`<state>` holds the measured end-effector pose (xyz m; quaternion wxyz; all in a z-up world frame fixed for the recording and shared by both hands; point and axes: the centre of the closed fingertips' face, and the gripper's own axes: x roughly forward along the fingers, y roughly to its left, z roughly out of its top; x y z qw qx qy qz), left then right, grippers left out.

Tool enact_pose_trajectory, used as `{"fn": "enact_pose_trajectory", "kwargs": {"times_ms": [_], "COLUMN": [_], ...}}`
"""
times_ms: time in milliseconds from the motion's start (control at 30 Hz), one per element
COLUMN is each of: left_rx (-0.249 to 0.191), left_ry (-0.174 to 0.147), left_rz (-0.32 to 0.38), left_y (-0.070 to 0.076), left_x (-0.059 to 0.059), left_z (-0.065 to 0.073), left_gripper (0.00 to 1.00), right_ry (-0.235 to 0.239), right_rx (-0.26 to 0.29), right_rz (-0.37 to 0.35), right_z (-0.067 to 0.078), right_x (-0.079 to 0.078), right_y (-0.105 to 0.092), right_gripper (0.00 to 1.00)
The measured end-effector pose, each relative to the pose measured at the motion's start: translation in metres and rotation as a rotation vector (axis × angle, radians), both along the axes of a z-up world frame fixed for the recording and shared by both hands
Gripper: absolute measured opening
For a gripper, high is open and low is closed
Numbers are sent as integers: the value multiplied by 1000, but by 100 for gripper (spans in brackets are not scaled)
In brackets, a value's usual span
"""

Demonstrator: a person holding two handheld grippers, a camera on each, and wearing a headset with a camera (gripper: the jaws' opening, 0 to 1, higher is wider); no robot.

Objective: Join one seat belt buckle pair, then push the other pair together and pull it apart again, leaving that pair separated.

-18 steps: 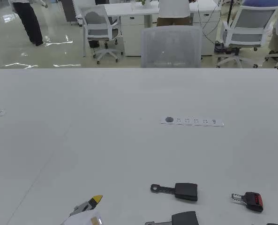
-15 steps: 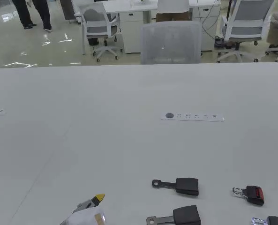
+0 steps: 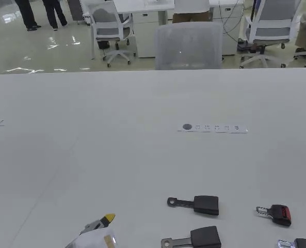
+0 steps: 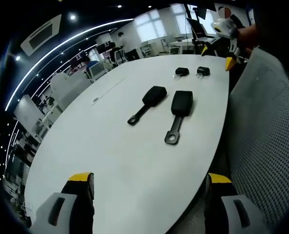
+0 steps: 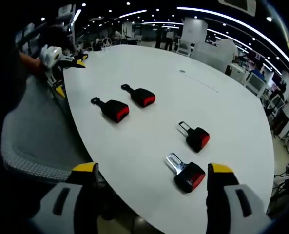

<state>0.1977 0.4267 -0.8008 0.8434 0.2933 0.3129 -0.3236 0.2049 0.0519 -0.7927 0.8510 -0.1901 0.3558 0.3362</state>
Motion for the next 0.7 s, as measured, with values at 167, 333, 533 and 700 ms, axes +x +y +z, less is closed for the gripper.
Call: {"fn": "enact_pose_trajectory", "kwargs": {"times_ms": [167,333,533,700], "left_rx": [7,5,7,7], "left_ry": [1,3,1,0], "left_rz": [-3,0,-2,-3], "left_y": [0,1,1,0], "left_x": [-1,0,0,0], "left_z": [0,0,0,0], "left_gripper": [97,97,97,97], "right_ry": [6,4,-5,-6], "right_rx": [-1,-1,8,14], "right_rz": [1,-8,-34,-37], "right_z": [-1,-2,-2,-2], "right_x": [-1,-1,0,0], "right_y": [0,-2,-5,-3], "right_gripper": [93,93,98,100]}}
